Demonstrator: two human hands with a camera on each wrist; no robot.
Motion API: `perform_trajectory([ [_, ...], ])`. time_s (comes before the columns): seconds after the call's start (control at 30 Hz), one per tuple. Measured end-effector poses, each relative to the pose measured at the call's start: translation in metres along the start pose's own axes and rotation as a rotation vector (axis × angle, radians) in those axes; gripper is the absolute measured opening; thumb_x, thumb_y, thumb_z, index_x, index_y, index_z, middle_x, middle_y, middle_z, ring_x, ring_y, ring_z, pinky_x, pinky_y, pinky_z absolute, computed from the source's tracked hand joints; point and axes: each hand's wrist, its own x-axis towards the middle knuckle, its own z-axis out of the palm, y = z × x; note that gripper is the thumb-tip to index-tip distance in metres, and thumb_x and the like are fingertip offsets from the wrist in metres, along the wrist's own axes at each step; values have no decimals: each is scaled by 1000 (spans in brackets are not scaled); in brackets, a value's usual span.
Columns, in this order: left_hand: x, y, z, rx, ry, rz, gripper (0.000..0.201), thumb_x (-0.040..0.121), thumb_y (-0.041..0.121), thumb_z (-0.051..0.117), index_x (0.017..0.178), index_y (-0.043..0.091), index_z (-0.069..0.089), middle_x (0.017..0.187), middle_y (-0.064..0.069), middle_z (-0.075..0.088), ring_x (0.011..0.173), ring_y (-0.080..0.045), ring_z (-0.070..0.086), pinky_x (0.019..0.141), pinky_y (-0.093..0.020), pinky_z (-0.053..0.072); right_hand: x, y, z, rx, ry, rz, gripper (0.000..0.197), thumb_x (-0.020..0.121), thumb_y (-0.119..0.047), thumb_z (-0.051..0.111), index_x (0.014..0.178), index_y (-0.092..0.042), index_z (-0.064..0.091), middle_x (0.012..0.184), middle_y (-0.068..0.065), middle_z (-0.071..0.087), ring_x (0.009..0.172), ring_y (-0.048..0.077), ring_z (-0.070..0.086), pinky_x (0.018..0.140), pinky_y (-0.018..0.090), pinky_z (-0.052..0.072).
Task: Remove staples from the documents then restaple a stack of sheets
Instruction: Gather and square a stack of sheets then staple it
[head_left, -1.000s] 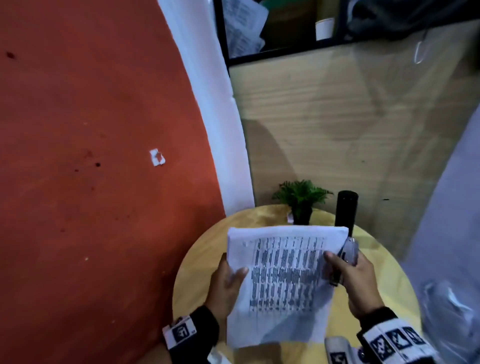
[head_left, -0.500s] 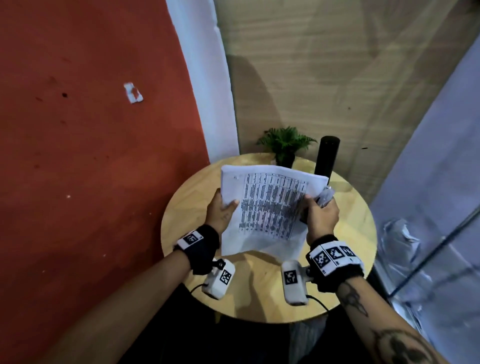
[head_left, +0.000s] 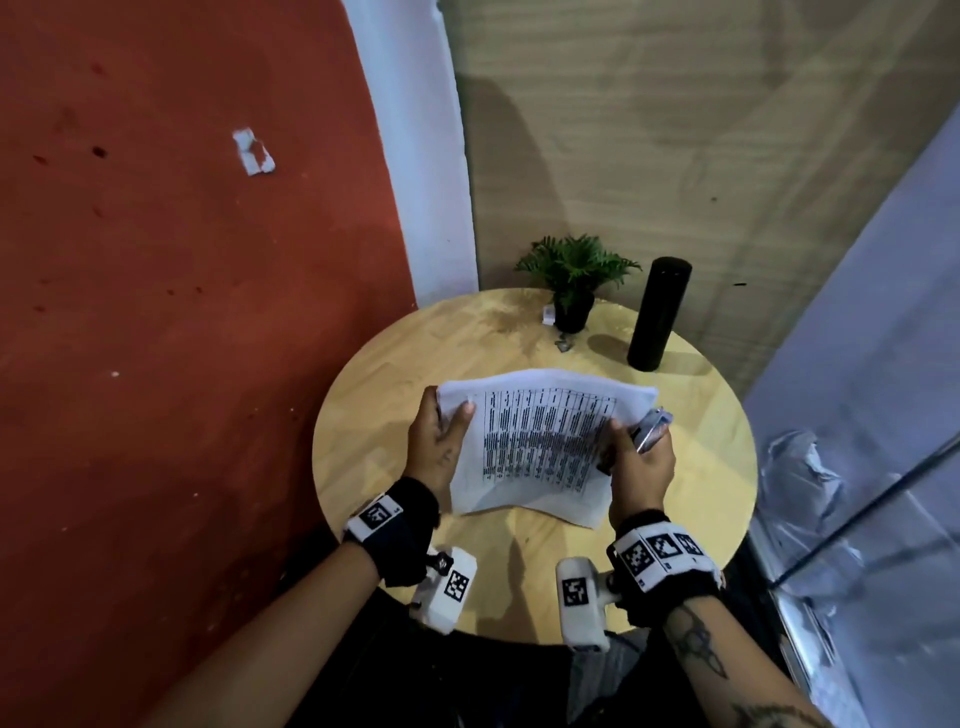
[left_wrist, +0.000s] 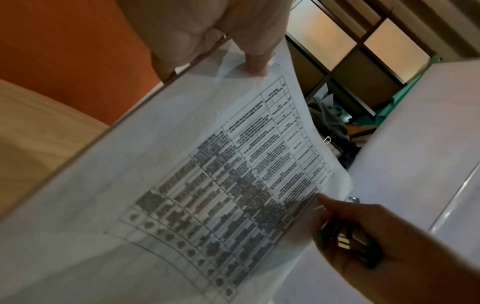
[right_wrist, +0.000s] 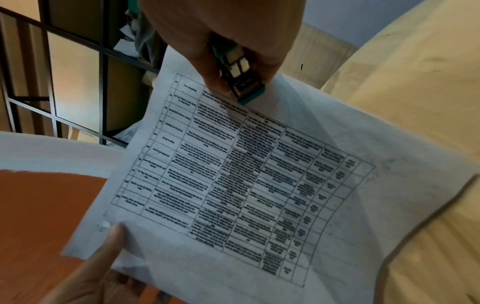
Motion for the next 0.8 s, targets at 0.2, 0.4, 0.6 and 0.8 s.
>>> perform_trajectory([
  [0.2, 16, -11, -25, 135, -21, 82, 19, 77, 47, 56, 86, 30, 54, 76, 22, 62, 72, 4, 53, 67, -17, 42, 4, 3, 7, -32, 0, -22, 27, 83, -8, 65, 71, -25, 48, 69, -4, 50, 75, 17, 47, 71, 35, 45],
  [0.4, 24, -6, -34, 158, -45, 94, 11, 79, 32, 64, 82, 23, 59, 71, 24, 62, 69, 9, 51, 64, -16, 41, 10, 8, 5, -131, -29, -68, 16, 67, -43, 63, 80, -37, 54, 85, 1, 57, 86, 24, 55, 84, 54, 49],
  [0.6, 23, -8, -36, 105, -61, 93, 7, 78, 23, 64, 79, 29, 60, 69, 14, 60, 70, -2, 50, 67, -22, 40, -21, -47, 9, -364, -129, -741, 27, 84, -10, 58, 108, 1, 60, 108, 15, 55, 99, 4, 48, 84, 10, 33],
  [0.8, 24, -10, -43, 46, -22, 26, 19, 77, 2, 72, 79, 20, 69, 65, 18, 66, 69, -8, 54, 75, -33, 46, -27, -53, 60, -1051, -636, -948, 41, 82, -12, 60, 122, -17, 58, 128, 6, 55, 91, 35, 64, 63, 38, 48],
])
